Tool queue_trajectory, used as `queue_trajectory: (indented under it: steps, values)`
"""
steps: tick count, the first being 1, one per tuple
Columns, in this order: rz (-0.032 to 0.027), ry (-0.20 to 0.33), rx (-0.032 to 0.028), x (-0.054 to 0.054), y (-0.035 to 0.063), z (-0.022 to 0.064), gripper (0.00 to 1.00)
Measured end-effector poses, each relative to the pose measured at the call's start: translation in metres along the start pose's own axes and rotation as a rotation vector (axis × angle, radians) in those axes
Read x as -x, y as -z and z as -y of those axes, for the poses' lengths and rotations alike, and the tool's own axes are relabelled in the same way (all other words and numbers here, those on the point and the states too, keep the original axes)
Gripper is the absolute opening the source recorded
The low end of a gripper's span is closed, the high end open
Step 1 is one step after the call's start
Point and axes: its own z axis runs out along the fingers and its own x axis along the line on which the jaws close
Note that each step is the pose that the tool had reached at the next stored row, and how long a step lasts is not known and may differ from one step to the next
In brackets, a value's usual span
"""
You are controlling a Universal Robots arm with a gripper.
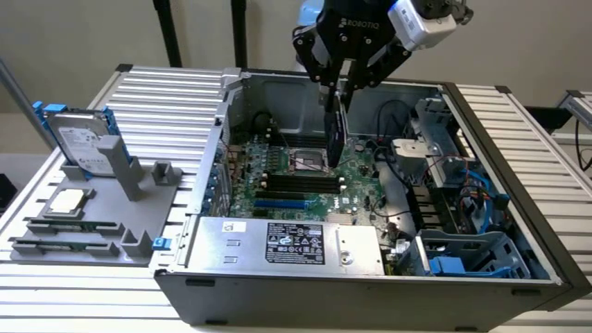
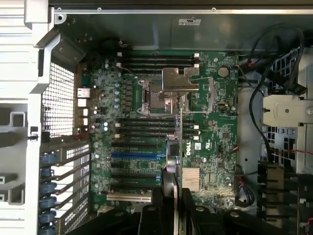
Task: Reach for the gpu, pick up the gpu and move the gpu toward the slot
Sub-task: 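Pick up the gpu and move the gpu toward the slot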
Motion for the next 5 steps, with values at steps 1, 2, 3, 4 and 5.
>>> queue_trajectory:
  steps: [1,2,3,4,5]
  values:
    - [-0.0001,0.0,-0.0001,0.0,0.0,0.0,0.26]
    - [-0.0001,0.0,-0.0001,0.0001,0.0,0.0,0.26]
    - [-0.0001,0.0,-0.0001,0.0001,0.0,0.0,0.26]
    - [-0.0001,0.0,0.0,0.0001,0.0,0.0,0.26]
    - [-0.0001,0.0,-0.0001,0.0001,0.0,0.0,0.26]
